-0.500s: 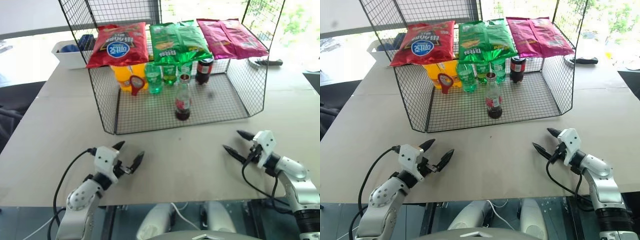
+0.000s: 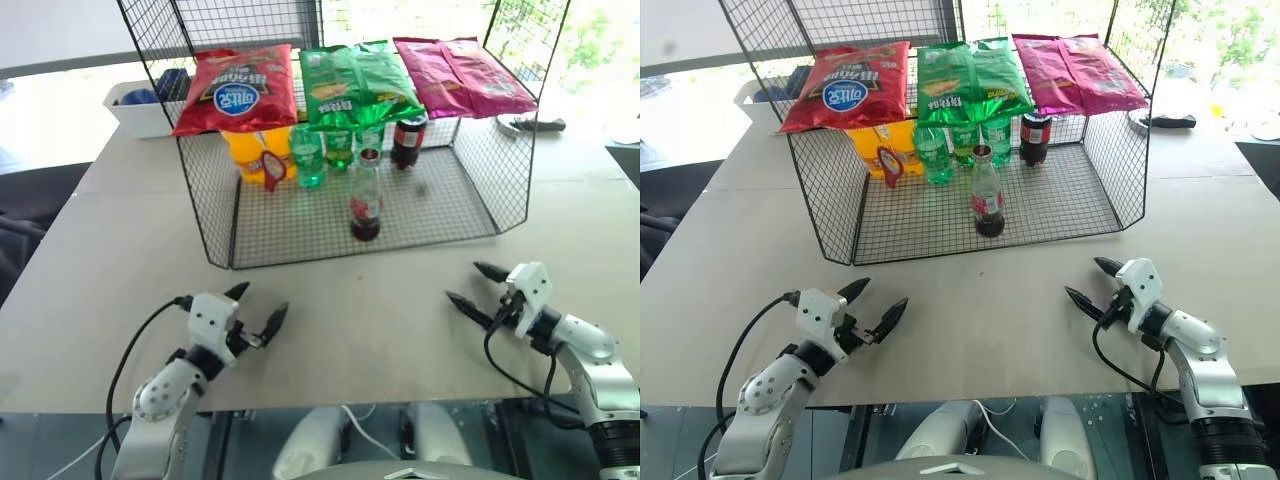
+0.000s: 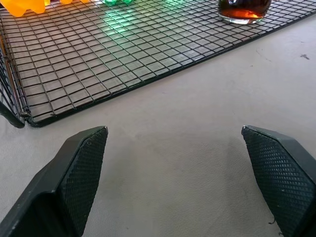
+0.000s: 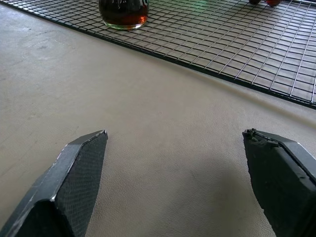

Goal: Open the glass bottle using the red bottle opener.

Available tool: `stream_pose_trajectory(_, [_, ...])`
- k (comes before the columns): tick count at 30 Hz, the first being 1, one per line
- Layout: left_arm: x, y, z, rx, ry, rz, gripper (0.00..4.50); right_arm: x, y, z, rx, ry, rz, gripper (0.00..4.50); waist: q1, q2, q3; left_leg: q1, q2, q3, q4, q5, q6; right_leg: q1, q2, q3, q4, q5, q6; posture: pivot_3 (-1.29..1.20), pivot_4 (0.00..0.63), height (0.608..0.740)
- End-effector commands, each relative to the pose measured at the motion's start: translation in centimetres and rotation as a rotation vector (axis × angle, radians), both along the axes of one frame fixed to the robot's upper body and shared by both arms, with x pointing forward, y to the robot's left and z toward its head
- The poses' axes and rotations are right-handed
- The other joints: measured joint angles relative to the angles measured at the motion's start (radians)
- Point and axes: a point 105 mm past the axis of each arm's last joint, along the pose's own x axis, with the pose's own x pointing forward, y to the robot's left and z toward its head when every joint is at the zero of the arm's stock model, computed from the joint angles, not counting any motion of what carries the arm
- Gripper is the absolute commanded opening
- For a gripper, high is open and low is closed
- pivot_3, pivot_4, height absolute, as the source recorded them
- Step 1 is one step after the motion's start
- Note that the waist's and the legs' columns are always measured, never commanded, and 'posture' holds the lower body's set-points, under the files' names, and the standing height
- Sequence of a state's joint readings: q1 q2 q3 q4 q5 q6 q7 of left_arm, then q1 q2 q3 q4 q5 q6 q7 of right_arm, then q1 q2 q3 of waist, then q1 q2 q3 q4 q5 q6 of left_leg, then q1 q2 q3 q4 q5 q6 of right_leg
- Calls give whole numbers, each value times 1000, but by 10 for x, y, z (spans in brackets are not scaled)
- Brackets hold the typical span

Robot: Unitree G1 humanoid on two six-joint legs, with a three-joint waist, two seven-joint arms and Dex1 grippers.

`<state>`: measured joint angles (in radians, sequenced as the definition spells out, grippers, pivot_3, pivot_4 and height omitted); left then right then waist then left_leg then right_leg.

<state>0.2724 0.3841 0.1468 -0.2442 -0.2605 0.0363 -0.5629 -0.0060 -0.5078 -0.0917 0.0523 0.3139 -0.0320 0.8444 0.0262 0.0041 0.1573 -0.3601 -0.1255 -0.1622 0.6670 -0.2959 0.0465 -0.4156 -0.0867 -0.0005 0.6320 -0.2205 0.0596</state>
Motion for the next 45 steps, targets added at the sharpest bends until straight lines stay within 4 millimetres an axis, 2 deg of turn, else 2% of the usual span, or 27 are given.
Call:
stream_pose_trajectory(1, [2, -5, 14, -3, -62, -19, 4500, -2, 2, 11, 7, -52, 14, 4425, 0, 0, 0, 0, 0, 0, 0, 0, 0, 0, 0, 0, 0, 0, 0, 0, 150, 734])
stream_pose_trajectory(6, [4, -7, 17, -6, -76, -24, 4500, -1, 6, 14, 15, -64, 26, 4425, 0, 0, 0, 0, 0, 0, 0, 0, 0, 0, 0, 0, 0, 0, 0, 0, 150, 734])
stream_pose_trajectory(10, [15, -7, 34, -32, -143, -5, 4500, -7, 20, 28, 62, -108, 105, 4425, 1, 0, 0, 0, 0, 0, 0, 0, 0, 0, 0, 0, 0, 0, 0, 0, 150, 734])
stream_pose_trajectory(16, [47, -8, 82, -73, -318, 68, 4500, -19, 56, 65, 199, -151, 274, 4425, 1, -1, 0, 0, 0, 0, 1, 0, 0, 0, 0, 0, 1, 0, 0, 0, 150, 734])
stream_pose_trajectory(22, [74, -3, 122, -119, -453, 154, 4500, -25, 78, 96, 279, -195, 341, 4425, 1, -3, -1, 0, 0, 0, 2, 0, 0, -1, 0, -1, 2, 0, 0, 0, 150, 734])
stream_pose_trajectory(25, [85, -1, 135, -131, -486, 180, 4500, -27, 85, 112, 310, -227, 370, 4425, 2, -4, -1, -1, 0, -1, 2, 0, 0, -1, 0, -2, 2, 0, 0, 0, 150, 734])
stream_pose_trajectory(29, [97, -1, 140, -124, -490, 183, 4500, -27, 92, 130, 347, -265, 388, 4425, -1, -4, -1, -1, 0, -1, 2, 0, 0, -2, 0, -1, 2, 0, 0, 0, 150, 734])
stream_pose_trajectory(36, [112, -8, 133, -127, -437, 135, 4500, -31, 100, 145, 361, -293, 415, 4425, -4, -5, 0, -1, 0, -1, 2, 0, 0, -2, 0, -2, 2, 0, 0, 0, 150, 734])
stream_pose_trajectory(44, [126, -20, 129, -158, -416, 107, 4500, -34, 107, 150, 370, -296, 432, 4425, -9, -5, -1, -1, 0, -2, 2, 0, 0, -2, 0, -2, 3, 0, 0, 0, 150, 734])
stream_pose_trajectory(45, [127, -23, 131, -164, -426, 102, 4248, -34, 107, 150, 371, -295, 431, 4476, -8, -5, -1, -1, 0, -1, 2, 0, 0, -2, 0, -2, 3, 0, 0, 0, 150, 734])
